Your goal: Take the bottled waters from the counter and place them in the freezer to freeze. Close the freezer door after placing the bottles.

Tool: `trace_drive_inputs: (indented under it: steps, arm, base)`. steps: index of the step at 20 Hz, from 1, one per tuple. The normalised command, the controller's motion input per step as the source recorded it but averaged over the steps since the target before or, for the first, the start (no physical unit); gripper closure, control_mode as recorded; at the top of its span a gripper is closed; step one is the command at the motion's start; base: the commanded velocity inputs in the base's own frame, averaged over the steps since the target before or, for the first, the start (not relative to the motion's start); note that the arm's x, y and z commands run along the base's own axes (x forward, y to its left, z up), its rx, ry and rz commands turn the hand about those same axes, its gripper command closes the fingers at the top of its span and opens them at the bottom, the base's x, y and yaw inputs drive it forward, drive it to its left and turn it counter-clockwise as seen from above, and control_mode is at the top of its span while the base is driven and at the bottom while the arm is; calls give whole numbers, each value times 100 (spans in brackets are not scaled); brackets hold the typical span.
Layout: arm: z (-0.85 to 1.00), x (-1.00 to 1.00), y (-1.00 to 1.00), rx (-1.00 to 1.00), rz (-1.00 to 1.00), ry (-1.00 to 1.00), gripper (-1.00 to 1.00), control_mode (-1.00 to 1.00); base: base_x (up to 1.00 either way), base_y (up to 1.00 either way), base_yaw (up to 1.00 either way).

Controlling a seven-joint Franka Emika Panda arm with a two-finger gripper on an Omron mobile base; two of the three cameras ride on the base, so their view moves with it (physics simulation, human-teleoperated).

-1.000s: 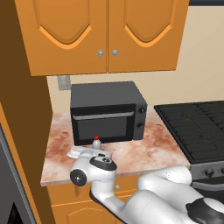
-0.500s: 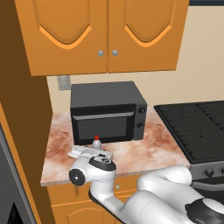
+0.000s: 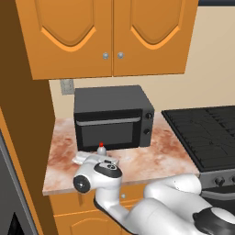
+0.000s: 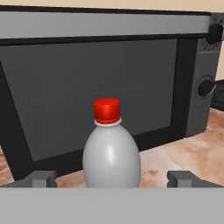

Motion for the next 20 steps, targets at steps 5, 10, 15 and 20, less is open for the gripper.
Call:
trace_drive_inputs:
  steps: [5, 10, 15, 20]
  arm:
    - [0, 16, -2, 0, 0, 0, -100, -100]
    - [0, 9, 0, 0, 0, 0, -100, -100]
    - [0, 8, 0, 0, 0, 0, -100, -100]
    - [0, 0, 0, 0, 0, 0, -100, -100]
  base:
    - [0, 0, 0]
    - [0, 0, 0]
    - [0, 0, 0]
    - [0, 0, 0]
